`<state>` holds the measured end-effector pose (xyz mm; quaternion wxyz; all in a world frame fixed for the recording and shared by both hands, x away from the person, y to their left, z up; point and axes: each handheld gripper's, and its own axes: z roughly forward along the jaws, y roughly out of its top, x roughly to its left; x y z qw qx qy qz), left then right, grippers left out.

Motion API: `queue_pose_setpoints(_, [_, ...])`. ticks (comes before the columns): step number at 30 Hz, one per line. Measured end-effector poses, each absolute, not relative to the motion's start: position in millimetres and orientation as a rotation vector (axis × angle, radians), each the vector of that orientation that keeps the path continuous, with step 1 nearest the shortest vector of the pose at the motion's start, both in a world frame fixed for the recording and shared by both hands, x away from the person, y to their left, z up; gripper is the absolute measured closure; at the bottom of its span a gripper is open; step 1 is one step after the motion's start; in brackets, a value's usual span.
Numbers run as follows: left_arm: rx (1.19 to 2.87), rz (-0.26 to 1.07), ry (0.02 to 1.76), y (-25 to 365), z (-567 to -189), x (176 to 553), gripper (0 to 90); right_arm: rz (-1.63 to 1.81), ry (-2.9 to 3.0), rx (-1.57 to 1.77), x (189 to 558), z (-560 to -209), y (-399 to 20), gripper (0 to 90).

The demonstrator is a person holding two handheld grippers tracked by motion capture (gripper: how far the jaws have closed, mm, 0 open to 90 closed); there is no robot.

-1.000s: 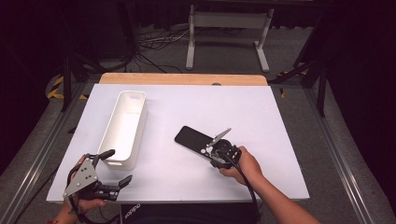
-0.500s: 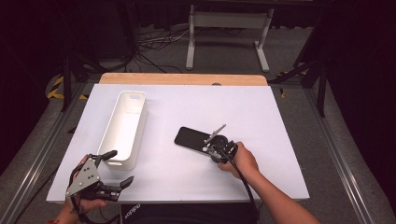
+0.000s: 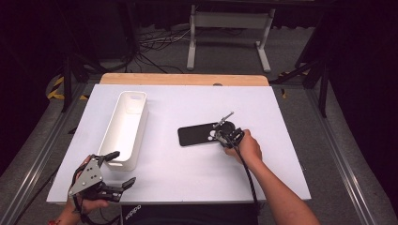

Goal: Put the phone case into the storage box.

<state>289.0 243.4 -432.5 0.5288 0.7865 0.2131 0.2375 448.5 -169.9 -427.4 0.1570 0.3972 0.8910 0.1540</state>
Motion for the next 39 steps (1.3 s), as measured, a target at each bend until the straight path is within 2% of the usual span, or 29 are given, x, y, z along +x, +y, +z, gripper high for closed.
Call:
queue_pose_setpoints(20, [1.889, 0.552, 0.509, 242.1, -434.9, 292.5, 4.7, 0.592, 2.392, 1.171, 499.2, -435.6, -186.5, 90.0])
queue_pose_setpoints(39, [1.896, 0.527, 0.514, 243.9, -435.8, 296.4, 4.9, 0.621, 2.373, 1.181, 524.8, -435.9, -177.8, 90.0])
